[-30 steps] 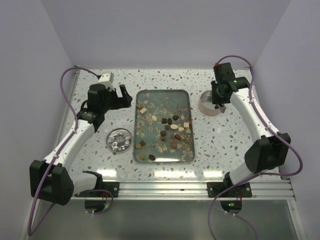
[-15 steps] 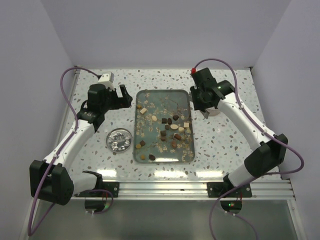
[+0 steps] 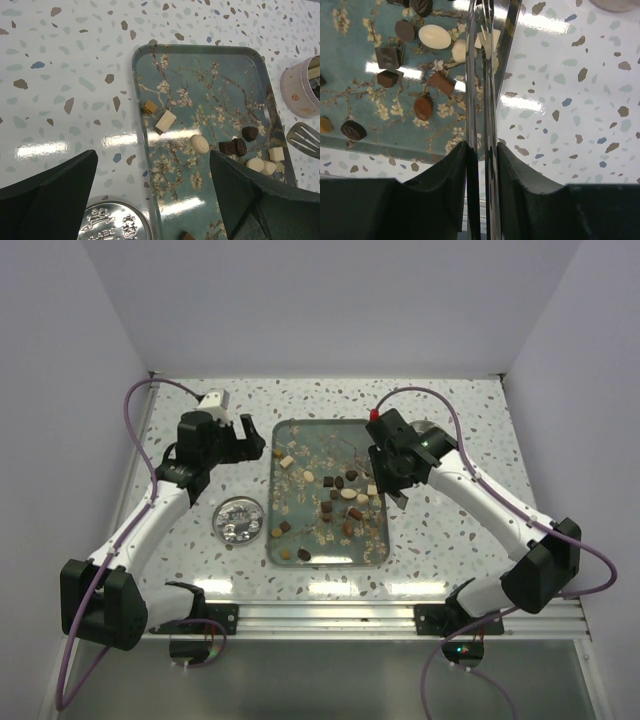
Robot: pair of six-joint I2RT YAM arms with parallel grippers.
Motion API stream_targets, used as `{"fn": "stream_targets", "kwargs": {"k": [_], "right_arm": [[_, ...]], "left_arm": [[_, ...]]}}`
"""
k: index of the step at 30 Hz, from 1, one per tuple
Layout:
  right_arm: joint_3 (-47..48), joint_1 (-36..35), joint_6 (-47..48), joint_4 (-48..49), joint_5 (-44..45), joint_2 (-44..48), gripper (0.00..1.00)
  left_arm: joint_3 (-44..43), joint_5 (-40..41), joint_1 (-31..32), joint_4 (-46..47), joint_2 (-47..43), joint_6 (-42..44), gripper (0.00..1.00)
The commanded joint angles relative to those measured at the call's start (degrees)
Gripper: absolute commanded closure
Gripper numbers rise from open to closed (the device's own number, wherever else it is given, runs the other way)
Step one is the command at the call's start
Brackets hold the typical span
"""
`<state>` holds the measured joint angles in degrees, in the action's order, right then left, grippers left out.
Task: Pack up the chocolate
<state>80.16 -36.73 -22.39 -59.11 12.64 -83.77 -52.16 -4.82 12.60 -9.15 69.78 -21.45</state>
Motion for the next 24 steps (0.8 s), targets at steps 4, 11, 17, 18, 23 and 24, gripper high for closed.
{"fn": "stream_targets", "kwargs": {"k": [4,11,17,18,23,24], "right_arm": [[-4.3,-0.62,-3.09,0.49,3.09,5.19,0.66],[-8.61,-1.15,-4.15,2.25,2.82,7.04,0.62],[-9.06,-1.68,-4.41,3.83,3.35,6.42,0.6],[-8.97,-1.76,-4.33,3.92,3.44,6.07,0.6],[-8.53,-2.2,-4.76,4.88,4.23,4.49,0.56],[-8.44,-2.2,-4.68,4.71,4.4,4.14,0.55]], "left_arm": [[1.97,0.69,-0.21,-0.26,-1.75,1.24,0.0],[5.14,-0.01,-0.21,0.45,-4.21,1.24,0.0],[5.75,0.16,-0.21,-0.61,-5.27,2.11,0.0],[5.76,0.16,-0.21,-0.61,-5.53,2.12,0.0],[6.02,0.42,-0.21,-0.87,-6.14,2.21,0.0],[6.02,0.51,-0.21,-0.87,-6.15,2.29,0.0]]}}
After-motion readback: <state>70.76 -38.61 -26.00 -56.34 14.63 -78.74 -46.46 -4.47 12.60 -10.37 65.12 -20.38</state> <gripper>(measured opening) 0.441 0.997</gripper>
